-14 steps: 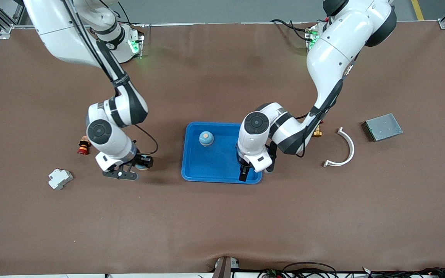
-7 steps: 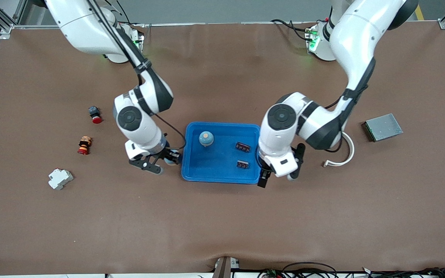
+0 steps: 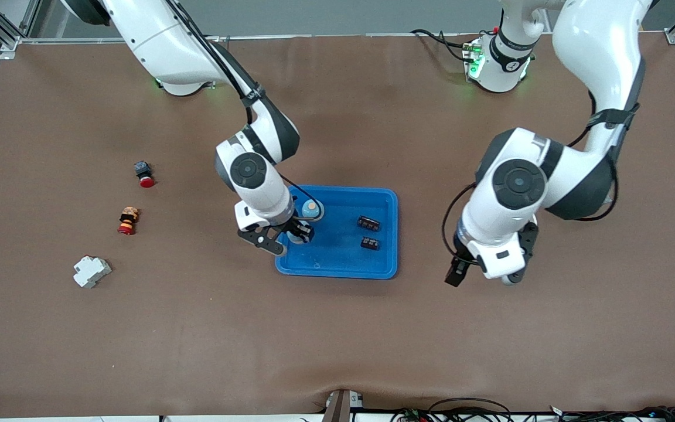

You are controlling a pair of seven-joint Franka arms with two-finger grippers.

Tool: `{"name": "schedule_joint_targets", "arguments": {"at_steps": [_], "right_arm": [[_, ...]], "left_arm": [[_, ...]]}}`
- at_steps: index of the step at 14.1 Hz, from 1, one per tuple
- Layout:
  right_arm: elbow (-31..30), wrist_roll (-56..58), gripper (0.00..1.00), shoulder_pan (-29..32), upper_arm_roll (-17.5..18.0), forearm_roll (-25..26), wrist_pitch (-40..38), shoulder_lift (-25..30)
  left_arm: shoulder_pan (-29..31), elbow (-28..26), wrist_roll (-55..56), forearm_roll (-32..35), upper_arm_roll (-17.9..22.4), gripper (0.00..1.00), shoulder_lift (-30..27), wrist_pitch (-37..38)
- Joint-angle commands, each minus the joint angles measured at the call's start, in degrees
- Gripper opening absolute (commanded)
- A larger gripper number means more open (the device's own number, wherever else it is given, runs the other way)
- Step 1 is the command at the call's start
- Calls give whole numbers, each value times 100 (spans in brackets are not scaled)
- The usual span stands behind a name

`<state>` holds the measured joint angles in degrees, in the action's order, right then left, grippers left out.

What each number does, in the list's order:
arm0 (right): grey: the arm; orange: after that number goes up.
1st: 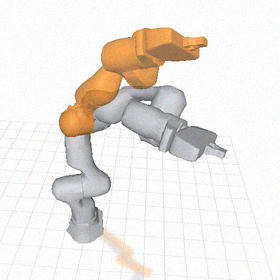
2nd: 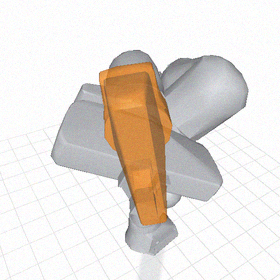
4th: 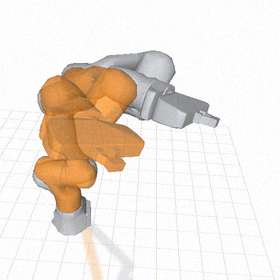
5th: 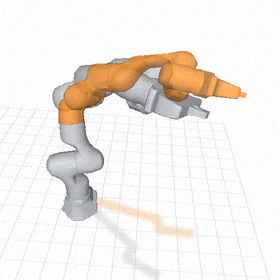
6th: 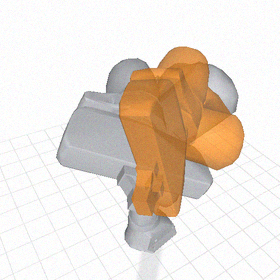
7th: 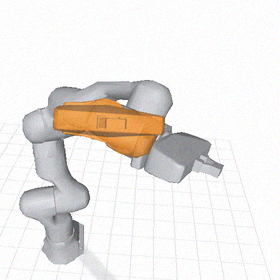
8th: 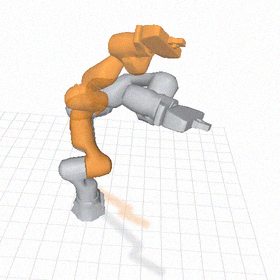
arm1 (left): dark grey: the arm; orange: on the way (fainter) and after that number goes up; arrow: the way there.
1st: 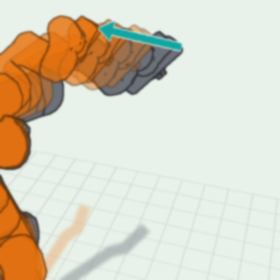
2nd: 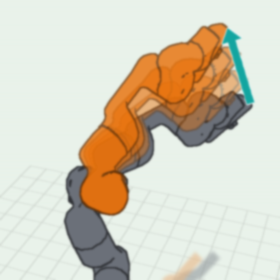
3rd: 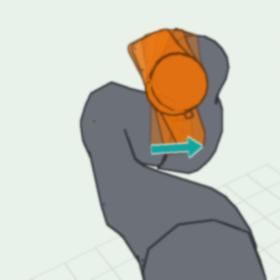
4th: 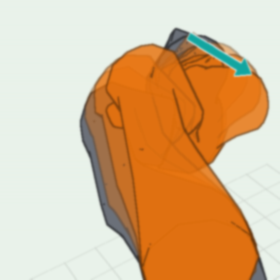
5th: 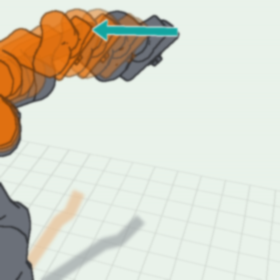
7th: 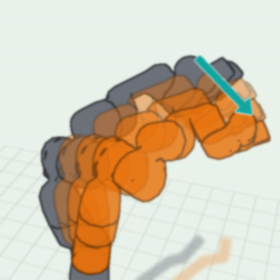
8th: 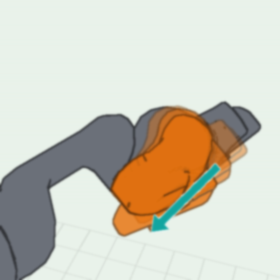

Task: Place electrolytic capacitor and blue bell in tray
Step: 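Lower the bell into the tray while the left gripper withdraws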

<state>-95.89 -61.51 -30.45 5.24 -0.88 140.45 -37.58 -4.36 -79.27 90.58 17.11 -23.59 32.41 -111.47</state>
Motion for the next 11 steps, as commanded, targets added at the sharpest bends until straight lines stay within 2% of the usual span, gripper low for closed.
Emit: {"name": "schedule_joint_targets", "arguments": {"at_steps": [1,5,10,11], "right_arm": [[518,-273,0,-127,-66,27,25,-451],[633,-309,0,-233,-119,53,175,-689],[660,-300,0,-392,-339,62,237,-803],[660,-300,6,-383,-348,62,237,-803]], "left_arm": [[285,-159,-627,-155,-14,100,-418,379],[698,-177,-2075,-366,-40,100,-971,950],[1471,-177,-4553,-630,-40,100,-1666,1777],[1612,-177,-4932,-630,-32,100,-1711,1830]]}}
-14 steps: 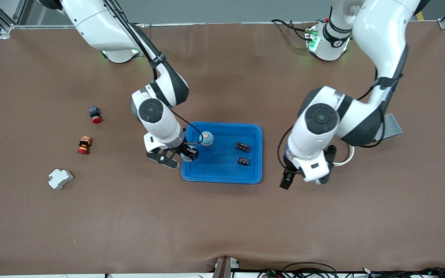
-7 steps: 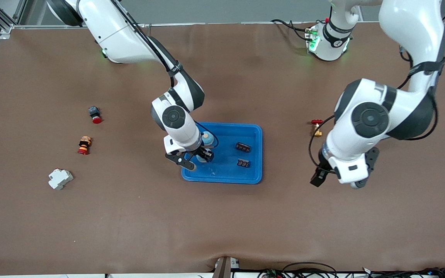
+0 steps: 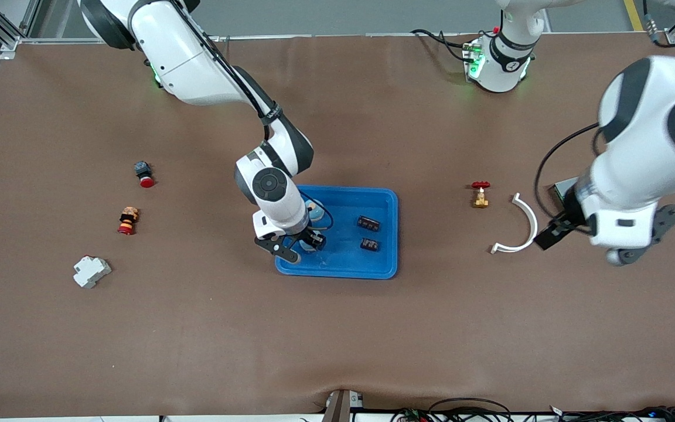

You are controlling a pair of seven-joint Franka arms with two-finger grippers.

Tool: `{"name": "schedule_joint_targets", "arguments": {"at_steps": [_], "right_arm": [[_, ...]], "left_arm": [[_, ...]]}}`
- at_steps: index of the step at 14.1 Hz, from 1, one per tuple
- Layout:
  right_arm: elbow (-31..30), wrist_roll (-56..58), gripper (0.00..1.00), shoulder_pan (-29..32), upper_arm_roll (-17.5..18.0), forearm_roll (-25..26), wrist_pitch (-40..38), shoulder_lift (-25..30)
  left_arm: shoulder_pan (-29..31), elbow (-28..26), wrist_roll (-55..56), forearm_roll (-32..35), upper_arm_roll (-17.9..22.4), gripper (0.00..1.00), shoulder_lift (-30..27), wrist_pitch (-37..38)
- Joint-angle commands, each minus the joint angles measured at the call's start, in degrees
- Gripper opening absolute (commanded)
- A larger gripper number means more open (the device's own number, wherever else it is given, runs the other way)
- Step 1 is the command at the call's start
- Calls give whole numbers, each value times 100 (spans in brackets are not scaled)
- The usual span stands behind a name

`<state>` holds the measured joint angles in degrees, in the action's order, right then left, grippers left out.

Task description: Place electrolytic capacitor and blue bell in tray

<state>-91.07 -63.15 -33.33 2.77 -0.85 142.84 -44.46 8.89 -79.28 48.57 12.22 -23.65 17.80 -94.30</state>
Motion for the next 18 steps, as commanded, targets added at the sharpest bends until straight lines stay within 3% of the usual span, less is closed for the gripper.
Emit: {"name": "schedule_joint_targets", "arguments": {"at_steps": [1,2,8,13,16,18], "right_arm": [[169,-137,30,-95,-101,58,-2,-115],[169,-145,99,-95,-101,58,7,-115],[334,-128,100,-86,-92,58,-177,-19],[1002,239,100,-52,-66,224,-1572,60],[1074,1302,100,246,-118,278,-2031,279],[960,1664,100,519,-127,260,-2320,577]], "left_arm": [[463,-175,-1074,-141,-34,100,-268,183],[586,-167,-1443,-141,-34,100,-311,210],[903,-166,-2641,-359,1,100,-768,377],[1150,-140,-3756,-721,89,100,-1041,588],[1054,-166,-3749,-668,97,100,-1295,588],[643,-201,-3784,-659,412,100,-1401,693]]}}
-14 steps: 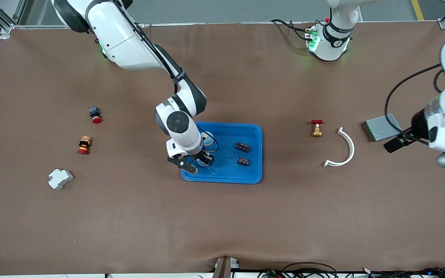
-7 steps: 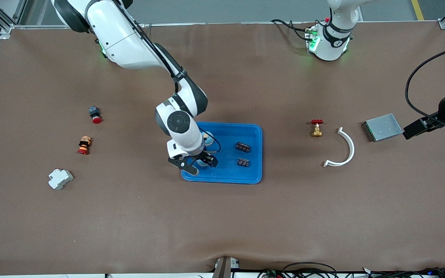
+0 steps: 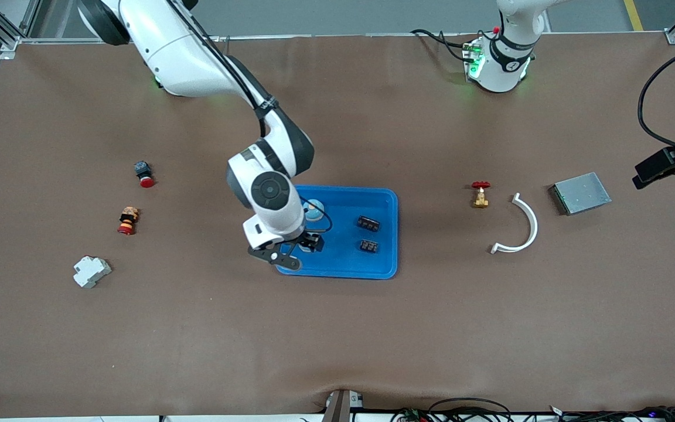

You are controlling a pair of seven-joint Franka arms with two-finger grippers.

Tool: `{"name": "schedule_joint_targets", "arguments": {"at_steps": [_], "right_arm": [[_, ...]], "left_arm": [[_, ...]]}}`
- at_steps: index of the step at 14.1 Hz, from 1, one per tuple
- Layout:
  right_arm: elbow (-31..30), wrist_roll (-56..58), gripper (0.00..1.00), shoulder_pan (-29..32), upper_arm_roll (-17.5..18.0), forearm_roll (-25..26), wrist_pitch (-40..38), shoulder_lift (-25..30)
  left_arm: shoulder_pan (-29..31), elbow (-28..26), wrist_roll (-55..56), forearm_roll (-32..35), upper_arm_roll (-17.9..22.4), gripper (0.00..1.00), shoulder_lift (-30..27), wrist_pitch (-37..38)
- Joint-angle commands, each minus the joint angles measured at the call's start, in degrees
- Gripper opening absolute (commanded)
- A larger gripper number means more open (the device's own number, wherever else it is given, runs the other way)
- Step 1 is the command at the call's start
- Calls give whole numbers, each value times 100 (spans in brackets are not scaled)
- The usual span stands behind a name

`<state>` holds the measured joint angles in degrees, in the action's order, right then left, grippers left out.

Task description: Place electrolytic capacitor and blue bell in tray

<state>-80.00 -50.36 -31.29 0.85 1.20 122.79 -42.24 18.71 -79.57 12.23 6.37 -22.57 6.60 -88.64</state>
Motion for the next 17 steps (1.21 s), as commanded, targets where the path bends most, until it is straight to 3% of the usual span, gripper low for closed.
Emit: {"name": "schedule_joint_targets", "arguments": {"at_steps": [1,4,7,12,17], "right_arm": [[-173,482,100,447,56,73,-395,470],[-226,1533,100,966,65,65,-834,777],[-471,2660,100,1458,65,65,-1064,1120],[-1052,4233,100,2275,65,65,-1082,1744],[-1167,5167,100,2883,65,56,-1467,2166]], "left_arm": [[-646,-181,-160,-144,619,100,-326,319],[-1499,-400,-169,-170,1419,100,-545,418],[-1808,-533,-448,-390,1896,100,-704,418],[-1774,-682,-502,-382,1949,100,-924,427],[-1774,-656,-485,-390,1923,100,-950,567]]}}
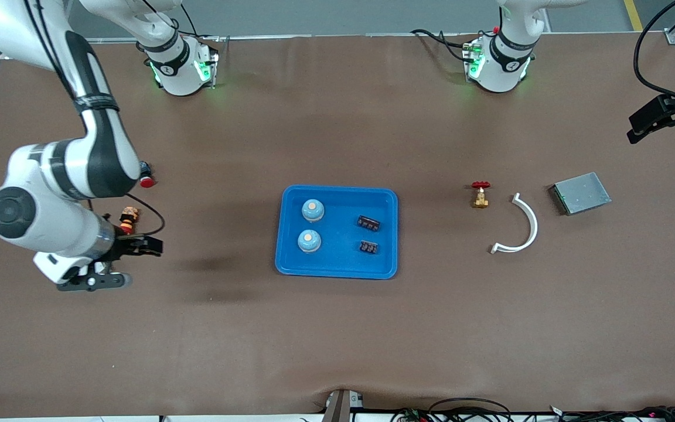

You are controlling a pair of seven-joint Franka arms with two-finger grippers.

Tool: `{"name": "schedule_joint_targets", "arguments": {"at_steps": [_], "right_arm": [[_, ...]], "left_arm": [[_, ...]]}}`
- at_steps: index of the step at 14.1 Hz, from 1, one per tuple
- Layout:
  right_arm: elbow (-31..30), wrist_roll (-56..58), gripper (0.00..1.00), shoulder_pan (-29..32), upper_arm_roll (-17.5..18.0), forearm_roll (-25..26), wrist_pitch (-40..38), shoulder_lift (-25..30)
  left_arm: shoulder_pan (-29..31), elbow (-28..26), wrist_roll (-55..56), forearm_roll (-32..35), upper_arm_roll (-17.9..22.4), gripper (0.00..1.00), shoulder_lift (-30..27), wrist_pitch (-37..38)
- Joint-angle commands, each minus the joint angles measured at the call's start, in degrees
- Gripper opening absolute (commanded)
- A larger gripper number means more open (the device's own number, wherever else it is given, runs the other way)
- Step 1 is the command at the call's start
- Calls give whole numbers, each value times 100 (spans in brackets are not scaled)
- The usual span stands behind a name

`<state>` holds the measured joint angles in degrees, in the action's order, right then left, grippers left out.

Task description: Place electrolytic capacitor and blue bell in tray

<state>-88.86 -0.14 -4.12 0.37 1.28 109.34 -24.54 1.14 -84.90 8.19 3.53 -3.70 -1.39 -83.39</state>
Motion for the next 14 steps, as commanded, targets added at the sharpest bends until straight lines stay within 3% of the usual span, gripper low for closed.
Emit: {"name": "schedule_joint_targets", "arguments": {"at_steps": [1,6,14], "right_arm": [[-307,154,100,227,113,47,-176,571],[-545,67,100,368,104,56,-587,1503],[-308,84,100,649,104,56,-1231,2207]], "left_arm": [[-18,-132,-81,-107,36,100,-169,94],[-18,-123,-81,-107,36,100,-195,130],[-18,-106,-81,-107,36,100,-151,16]]}}
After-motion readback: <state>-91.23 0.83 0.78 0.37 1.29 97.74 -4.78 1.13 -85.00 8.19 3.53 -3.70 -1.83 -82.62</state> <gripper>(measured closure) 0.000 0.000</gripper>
